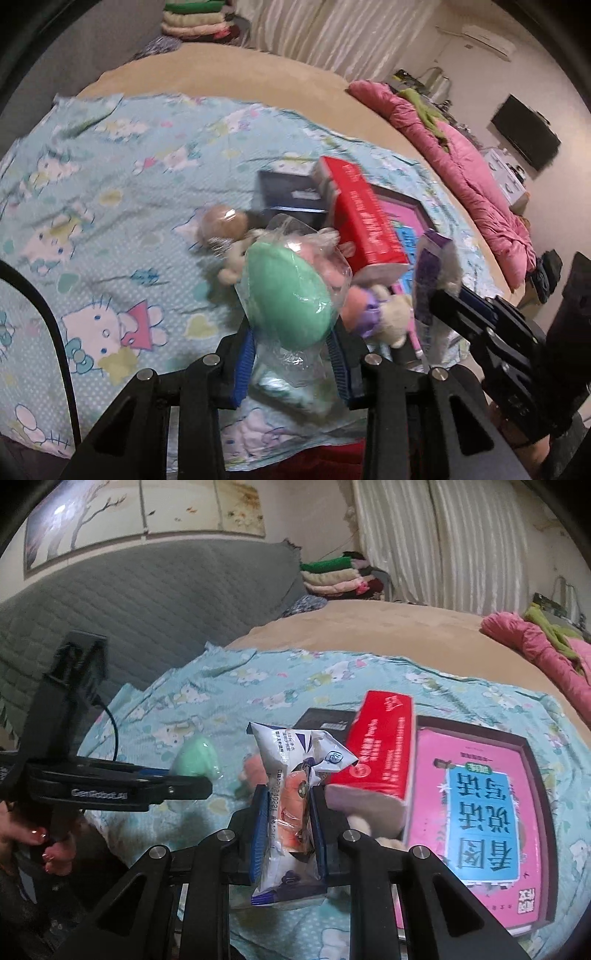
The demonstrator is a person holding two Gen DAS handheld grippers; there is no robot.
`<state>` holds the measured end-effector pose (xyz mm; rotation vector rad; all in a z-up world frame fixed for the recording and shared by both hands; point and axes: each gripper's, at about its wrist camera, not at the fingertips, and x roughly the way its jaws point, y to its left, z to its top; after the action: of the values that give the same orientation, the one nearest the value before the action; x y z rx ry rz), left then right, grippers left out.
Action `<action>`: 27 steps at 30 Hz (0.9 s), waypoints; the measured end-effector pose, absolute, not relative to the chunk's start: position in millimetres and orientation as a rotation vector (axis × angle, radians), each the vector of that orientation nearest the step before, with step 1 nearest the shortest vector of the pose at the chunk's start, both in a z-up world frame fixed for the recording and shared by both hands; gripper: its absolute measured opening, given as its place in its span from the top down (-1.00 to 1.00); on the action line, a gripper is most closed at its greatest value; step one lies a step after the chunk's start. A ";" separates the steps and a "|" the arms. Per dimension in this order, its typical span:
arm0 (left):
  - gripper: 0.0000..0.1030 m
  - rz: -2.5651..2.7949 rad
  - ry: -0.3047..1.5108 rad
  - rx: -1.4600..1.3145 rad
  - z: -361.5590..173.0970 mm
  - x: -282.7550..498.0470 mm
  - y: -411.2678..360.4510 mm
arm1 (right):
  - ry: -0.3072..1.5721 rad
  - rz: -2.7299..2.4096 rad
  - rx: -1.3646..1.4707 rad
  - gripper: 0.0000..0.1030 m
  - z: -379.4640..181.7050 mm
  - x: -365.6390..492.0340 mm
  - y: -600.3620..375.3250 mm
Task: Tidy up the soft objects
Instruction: 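Carry the snack packet with the right gripper while the left gripper carries the green ball over the pink book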
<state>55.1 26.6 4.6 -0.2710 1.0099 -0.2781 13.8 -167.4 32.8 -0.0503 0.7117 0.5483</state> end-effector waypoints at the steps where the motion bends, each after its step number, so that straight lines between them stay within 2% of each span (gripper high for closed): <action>1: 0.29 -0.284 1.005 -0.263 7.8 54.8 21.6 | 0.708 0.540 -0.041 0.56 34.6 14.3 -172.1; 13: 0.28 -0.387 1.011 -0.164 29.8 54.3 -58.3 | 0.656 0.378 0.016 0.57 49.7 15.2 -237.9; 27: 0.28 -0.518 1.068 0.010 16.9 69.6 -164.5 | 0.682 0.131 0.186 0.57 28.6 24.9 -341.4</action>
<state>69.6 -164.5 16.9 0.0096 1.0676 -0.5176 24.9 -341.4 28.6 0.1864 0.6819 0.1312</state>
